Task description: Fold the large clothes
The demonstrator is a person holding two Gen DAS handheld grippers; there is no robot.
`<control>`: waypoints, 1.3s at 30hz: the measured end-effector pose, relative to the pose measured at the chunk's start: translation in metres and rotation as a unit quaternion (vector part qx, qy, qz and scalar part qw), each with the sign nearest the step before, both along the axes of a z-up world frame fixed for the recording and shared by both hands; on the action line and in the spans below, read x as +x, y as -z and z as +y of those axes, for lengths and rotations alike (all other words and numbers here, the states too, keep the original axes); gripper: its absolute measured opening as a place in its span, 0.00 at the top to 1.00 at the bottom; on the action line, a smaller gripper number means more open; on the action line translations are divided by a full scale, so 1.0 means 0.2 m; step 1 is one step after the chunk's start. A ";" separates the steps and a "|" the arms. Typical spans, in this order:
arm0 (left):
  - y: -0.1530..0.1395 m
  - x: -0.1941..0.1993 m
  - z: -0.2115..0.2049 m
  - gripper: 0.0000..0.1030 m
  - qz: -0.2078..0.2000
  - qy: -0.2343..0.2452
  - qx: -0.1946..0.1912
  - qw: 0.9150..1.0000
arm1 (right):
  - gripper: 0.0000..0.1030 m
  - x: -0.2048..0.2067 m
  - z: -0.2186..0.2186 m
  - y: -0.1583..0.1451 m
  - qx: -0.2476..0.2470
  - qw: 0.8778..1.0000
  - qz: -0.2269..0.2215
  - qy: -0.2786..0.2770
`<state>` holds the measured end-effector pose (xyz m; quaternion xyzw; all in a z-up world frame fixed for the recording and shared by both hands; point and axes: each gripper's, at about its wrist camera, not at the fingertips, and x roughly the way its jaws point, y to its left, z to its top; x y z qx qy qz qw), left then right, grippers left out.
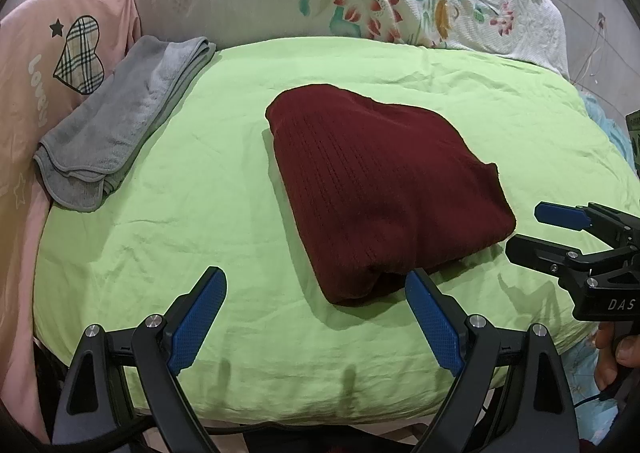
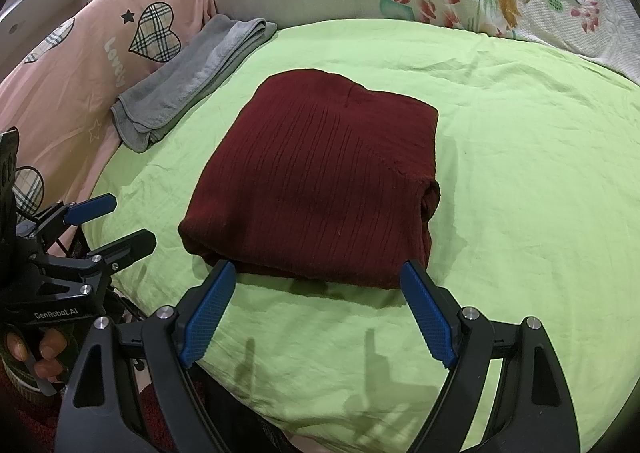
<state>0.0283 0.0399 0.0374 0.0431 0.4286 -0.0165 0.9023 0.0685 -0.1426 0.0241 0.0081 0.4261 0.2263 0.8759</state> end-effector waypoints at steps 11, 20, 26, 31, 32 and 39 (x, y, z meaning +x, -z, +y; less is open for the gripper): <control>-0.03 0.01 -0.01 0.11 -0.011 -0.003 0.003 1.000 | 0.18 0.03 -0.01 -0.02 -0.002 1.000 -0.004 0.000; -0.03 0.04 0.00 0.11 -0.009 -0.005 0.004 1.000 | 0.18 0.06 -0.02 -0.01 -0.001 1.000 -0.002 0.005; -0.03 0.05 -0.01 0.11 -0.008 -0.007 0.004 1.000 | 0.18 0.08 -0.03 -0.01 0.000 1.000 -0.001 0.004; -0.02 0.06 -0.01 0.11 -0.006 -0.006 0.004 1.000 | 0.18 0.09 -0.02 -0.01 0.000 1.000 -0.001 0.004; -0.02 0.06 -0.01 0.11 -0.006 -0.006 0.004 1.000 | 0.18 0.09 -0.02 -0.01 0.001 1.000 -0.001 0.004; -0.02 0.07 -0.02 0.11 -0.005 -0.006 0.004 1.000 | 0.18 0.10 -0.02 -0.01 0.002 1.000 -0.002 0.005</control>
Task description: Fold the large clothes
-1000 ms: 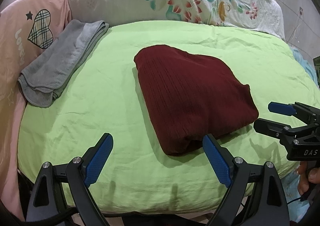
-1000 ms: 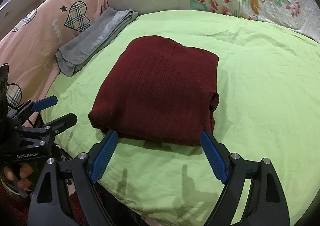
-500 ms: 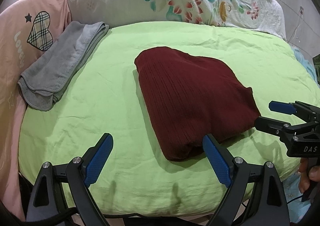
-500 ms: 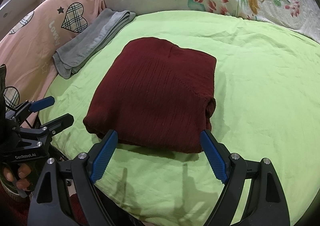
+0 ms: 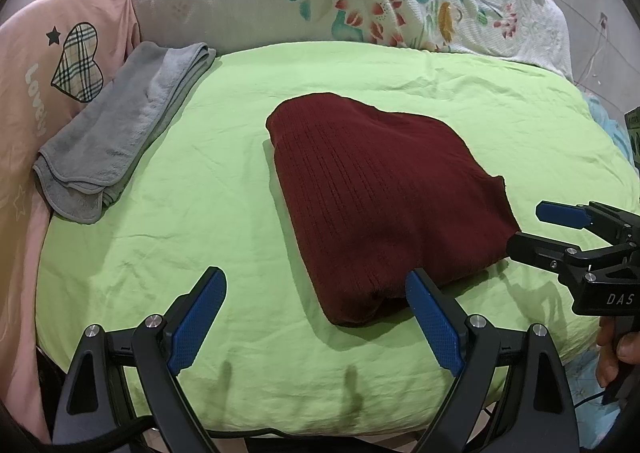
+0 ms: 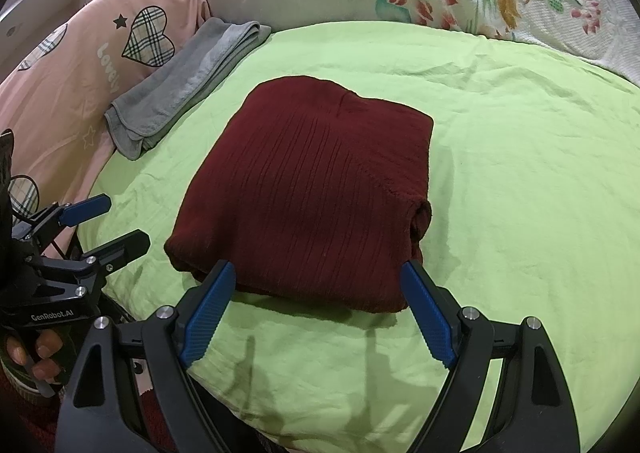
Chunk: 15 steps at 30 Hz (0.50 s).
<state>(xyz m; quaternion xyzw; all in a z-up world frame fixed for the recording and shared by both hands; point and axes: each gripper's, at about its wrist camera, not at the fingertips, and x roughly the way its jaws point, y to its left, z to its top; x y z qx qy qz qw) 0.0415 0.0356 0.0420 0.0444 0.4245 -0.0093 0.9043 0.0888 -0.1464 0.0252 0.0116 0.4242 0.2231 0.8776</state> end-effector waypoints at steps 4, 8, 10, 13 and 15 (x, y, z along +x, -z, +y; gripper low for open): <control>0.00 0.01 -0.01 0.10 0.001 0.000 0.000 1.000 | 0.18 0.00 0.00 0.00 0.000 1.000 0.000 0.000; 0.00 0.01 -0.01 0.10 0.002 0.001 0.000 1.000 | 0.18 -0.01 0.00 0.00 0.000 1.000 -0.001 0.001; 0.01 0.02 -0.01 0.10 0.003 0.001 0.000 1.000 | 0.18 -0.01 0.00 0.00 -0.001 1.000 -0.001 0.001; 0.01 0.03 -0.01 0.10 0.005 0.000 0.000 1.000 | 0.18 0.00 0.00 0.00 0.000 1.000 -0.001 0.001; 0.01 0.04 0.00 0.10 0.006 0.001 -0.001 1.000 | 0.18 0.00 0.00 0.00 0.001 1.000 -0.002 0.001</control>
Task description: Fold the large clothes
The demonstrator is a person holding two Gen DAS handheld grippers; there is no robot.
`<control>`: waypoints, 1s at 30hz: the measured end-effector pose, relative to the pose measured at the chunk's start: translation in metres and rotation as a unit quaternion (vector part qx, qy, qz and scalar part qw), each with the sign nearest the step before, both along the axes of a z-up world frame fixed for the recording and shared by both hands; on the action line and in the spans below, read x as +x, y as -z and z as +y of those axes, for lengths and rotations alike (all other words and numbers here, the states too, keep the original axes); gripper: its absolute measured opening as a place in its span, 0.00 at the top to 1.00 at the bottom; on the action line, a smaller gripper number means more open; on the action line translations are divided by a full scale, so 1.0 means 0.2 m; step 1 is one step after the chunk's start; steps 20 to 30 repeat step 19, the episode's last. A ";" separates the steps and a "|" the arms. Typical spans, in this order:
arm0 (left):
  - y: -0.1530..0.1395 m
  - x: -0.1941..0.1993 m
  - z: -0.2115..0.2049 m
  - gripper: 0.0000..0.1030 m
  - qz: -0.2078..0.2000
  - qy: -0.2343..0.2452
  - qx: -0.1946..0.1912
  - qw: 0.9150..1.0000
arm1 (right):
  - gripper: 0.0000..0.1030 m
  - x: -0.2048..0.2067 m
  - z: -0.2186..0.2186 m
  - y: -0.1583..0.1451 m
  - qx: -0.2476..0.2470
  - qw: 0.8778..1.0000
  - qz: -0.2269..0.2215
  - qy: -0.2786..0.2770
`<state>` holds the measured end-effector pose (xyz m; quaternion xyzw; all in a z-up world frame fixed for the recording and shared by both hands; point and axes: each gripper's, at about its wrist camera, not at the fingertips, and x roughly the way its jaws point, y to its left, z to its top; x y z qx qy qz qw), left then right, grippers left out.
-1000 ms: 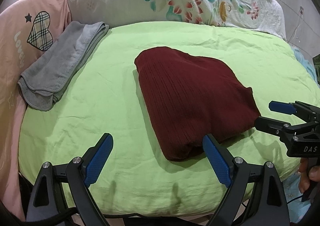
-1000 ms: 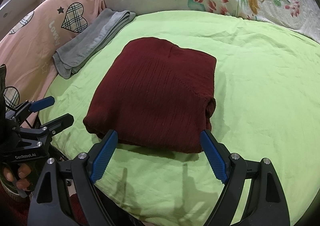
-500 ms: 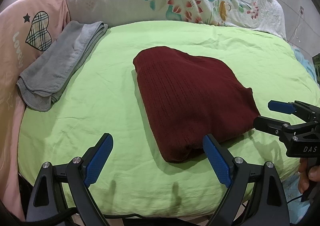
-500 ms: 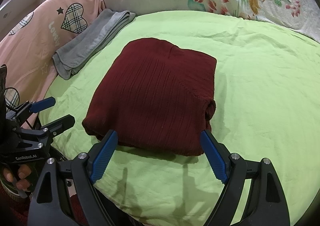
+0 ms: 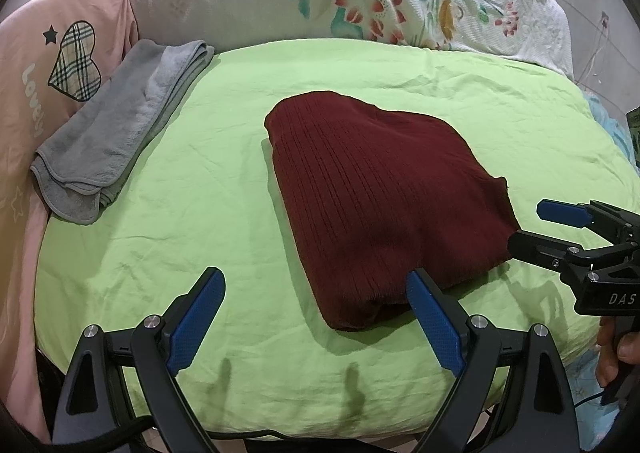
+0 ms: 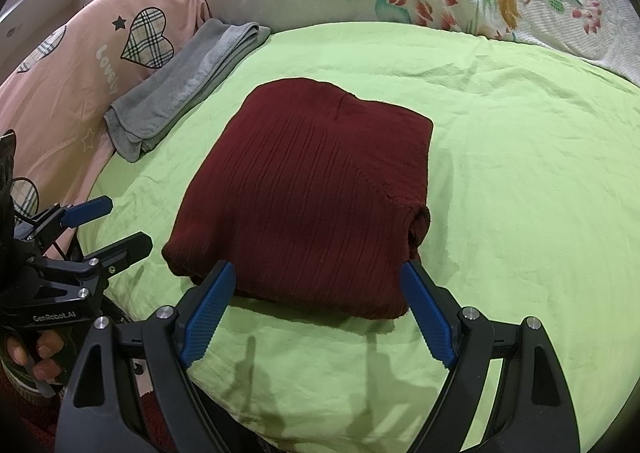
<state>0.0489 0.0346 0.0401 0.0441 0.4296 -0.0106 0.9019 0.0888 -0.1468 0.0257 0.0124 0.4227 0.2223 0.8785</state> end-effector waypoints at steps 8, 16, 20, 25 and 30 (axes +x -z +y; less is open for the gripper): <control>0.00 0.01 -0.01 0.10 0.001 0.001 0.002 1.000 | 0.18 0.01 -0.01 0.00 0.002 1.000 0.001 0.001; 0.00 0.02 -0.01 0.10 0.000 0.001 -0.005 1.000 | 0.18 0.03 -0.01 0.00 0.006 1.000 -0.001 0.003; 0.00 0.03 -0.01 0.10 -0.003 0.000 -0.009 1.000 | 0.18 0.04 -0.01 0.00 0.008 1.000 -0.003 0.003; 0.00 0.03 -0.01 0.10 -0.003 0.000 -0.009 1.000 | 0.18 0.04 -0.01 0.00 0.008 1.000 -0.003 0.003; 0.00 0.03 -0.01 0.10 -0.003 0.000 -0.009 1.000 | 0.18 0.04 -0.01 0.00 0.008 1.000 -0.003 0.003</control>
